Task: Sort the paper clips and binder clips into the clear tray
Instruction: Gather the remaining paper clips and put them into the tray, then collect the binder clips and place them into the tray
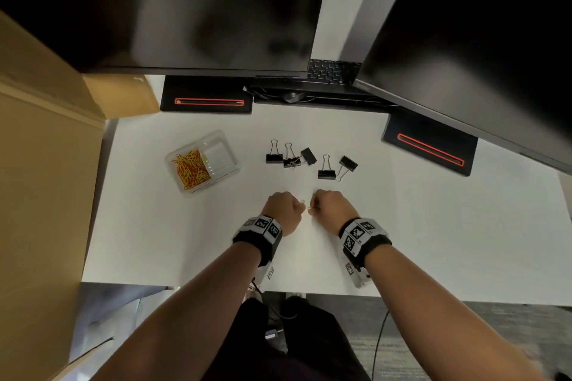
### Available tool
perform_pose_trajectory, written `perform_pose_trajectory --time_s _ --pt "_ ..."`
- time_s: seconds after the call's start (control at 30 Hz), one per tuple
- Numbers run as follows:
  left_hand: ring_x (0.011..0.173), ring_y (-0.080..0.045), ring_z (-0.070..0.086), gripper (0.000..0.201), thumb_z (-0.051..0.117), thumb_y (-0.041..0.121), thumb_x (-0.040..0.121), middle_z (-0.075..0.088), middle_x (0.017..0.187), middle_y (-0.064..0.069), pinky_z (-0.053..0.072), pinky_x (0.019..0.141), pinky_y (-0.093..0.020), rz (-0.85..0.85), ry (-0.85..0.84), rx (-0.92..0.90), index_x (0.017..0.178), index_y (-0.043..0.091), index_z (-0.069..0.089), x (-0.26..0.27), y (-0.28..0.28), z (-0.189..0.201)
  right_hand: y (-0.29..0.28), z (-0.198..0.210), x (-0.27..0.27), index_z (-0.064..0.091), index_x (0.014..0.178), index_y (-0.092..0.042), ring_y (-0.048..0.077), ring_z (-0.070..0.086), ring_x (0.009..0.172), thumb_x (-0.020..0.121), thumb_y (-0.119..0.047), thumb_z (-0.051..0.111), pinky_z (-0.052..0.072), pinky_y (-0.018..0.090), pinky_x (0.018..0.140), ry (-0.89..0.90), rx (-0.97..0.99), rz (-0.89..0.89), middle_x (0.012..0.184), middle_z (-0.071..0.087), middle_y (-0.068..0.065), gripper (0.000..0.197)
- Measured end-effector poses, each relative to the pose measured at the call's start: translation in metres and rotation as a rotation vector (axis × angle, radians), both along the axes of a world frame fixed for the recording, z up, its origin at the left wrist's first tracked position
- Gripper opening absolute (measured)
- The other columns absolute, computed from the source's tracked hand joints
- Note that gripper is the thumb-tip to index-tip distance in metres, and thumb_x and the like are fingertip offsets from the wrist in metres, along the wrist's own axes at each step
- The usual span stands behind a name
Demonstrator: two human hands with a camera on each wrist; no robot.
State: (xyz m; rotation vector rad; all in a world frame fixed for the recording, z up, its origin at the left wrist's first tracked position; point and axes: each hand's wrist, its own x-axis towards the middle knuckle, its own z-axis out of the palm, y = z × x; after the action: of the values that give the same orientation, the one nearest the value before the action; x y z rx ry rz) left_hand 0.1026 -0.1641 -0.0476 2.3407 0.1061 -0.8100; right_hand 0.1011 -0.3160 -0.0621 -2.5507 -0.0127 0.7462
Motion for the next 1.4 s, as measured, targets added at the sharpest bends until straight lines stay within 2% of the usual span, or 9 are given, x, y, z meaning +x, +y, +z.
perform_pose_trajectory --time_s 0.23,0.37,0.47,0.6,0.77,0.97,1.13,1.2,1.4 --pt "0.045 -0.006 0.035 0.008 0.064 0.013 0.088 0.063 0.076 -0.002 0.028 0.042 -0.017 0.743 0.330 -0.802 0.080 0.011 0.064 -0.003 0.023 0.008 -0.008 0.003 -0.005 0.057 0.081 -0.004 0.016 0.053 0.063 0.083 -0.022 0.057 0.042 0.026 0.057 0.085 0.251 -0.284 0.073 0.062 0.001 0.018" --pt "0.052 -0.006 0.044 0.024 0.060 0.007 0.090 0.063 0.074 -0.001 0.035 0.045 -0.014 0.921 0.431 -1.087 0.113 0.006 0.065 -0.006 0.026 0.011 -0.012 0.013 -0.006 0.052 0.066 -0.005 0.021 0.043 0.050 0.076 0.000 0.055 0.033 0.026 0.045 0.225 0.780 -0.734 0.061 0.056 0.015 0.011" --pt "0.057 -0.010 0.054 0.024 0.051 0.006 0.090 0.063 0.076 -0.004 0.046 0.051 -0.017 0.990 0.487 -1.193 0.108 0.003 0.067 -0.009 0.029 0.018 -0.010 0.026 -0.004 0.050 0.069 -0.009 0.022 0.047 0.047 0.079 0.015 0.051 0.035 0.025 0.041 0.227 0.984 -0.836 0.065 0.056 0.019 0.025" --pt "0.067 -0.018 0.065 0.023 0.053 0.017 0.090 0.067 0.088 -0.012 0.057 0.063 -0.024 1.061 0.502 -1.308 0.100 0.001 0.065 -0.007 0.039 0.032 0.002 0.040 0.007 0.058 0.106 0.000 0.026 0.064 0.064 0.091 0.001 0.050 0.052 0.029 0.054 0.258 1.141 -0.860 0.081 0.065 0.021 0.017" --pt "0.092 -0.028 0.067 0.058 0.054 0.048 0.092 0.069 0.102 -0.019 0.060 0.076 -0.034 1.179 0.321 -1.499 0.114 -0.005 0.061 -0.003 0.088 0.055 0.034 0.051 0.027 0.060 0.111 0.007 0.037 0.067 0.091 0.095 -0.042 0.048 0.053 0.044 0.088 0.485 1.314 -0.884 0.099 0.068 0.026 0.052" --pt "0.114 -0.037 0.060 0.079 0.041 0.064 0.091 0.061 0.123 -0.026 0.048 0.101 -0.044 1.418 0.046 -1.379 0.122 -0.007 0.055 0.005 0.180 0.059 0.100 0.069 0.049 0.053 0.121 0.014 0.043 0.060 0.110 0.092 -0.053 0.048 0.048 0.048 0.097 0.554 1.323 -0.785 0.117 0.059 0.034 0.074" --pt "0.108 -0.034 0.060 0.078 0.036 0.069 0.091 0.058 0.116 -0.021 0.052 0.088 -0.041 1.510 0.030 -1.155 0.117 -0.003 0.054 0.023 0.195 0.062 0.161 0.081 0.063 0.051 0.124 0.015 0.044 0.057 0.111 0.090 -0.057 0.050 0.042 0.050 0.106 0.583 1.277 -0.746 0.121 0.058 0.035 0.079" --pt "0.107 -0.031 0.058 0.079 0.035 0.065 0.093 0.057 0.118 -0.020 0.051 0.077 -0.036 1.494 0.029 -1.072 0.129 -0.004 0.049 0.029 0.197 0.065 0.181 0.083 0.068 0.054 0.117 0.012 0.040 0.061 0.101 0.089 -0.056 0.053 0.047 0.045 0.099 0.598 1.265 -0.747 0.112 0.061 0.032 0.074" --pt "0.129 -0.027 0.048 0.087 0.035 0.065 0.087 0.042 0.148 -0.018 0.033 0.113 -0.039 1.427 0.020 -0.992 0.148 0.002 0.029 0.030 0.199 0.055 0.220 0.078 0.076 0.056 0.086 -0.005 0.021 0.050 0.066 0.084 -0.052 0.062 0.044 0.029 0.059 0.623 1.242 -0.742 0.082 0.054 0.013 0.047"
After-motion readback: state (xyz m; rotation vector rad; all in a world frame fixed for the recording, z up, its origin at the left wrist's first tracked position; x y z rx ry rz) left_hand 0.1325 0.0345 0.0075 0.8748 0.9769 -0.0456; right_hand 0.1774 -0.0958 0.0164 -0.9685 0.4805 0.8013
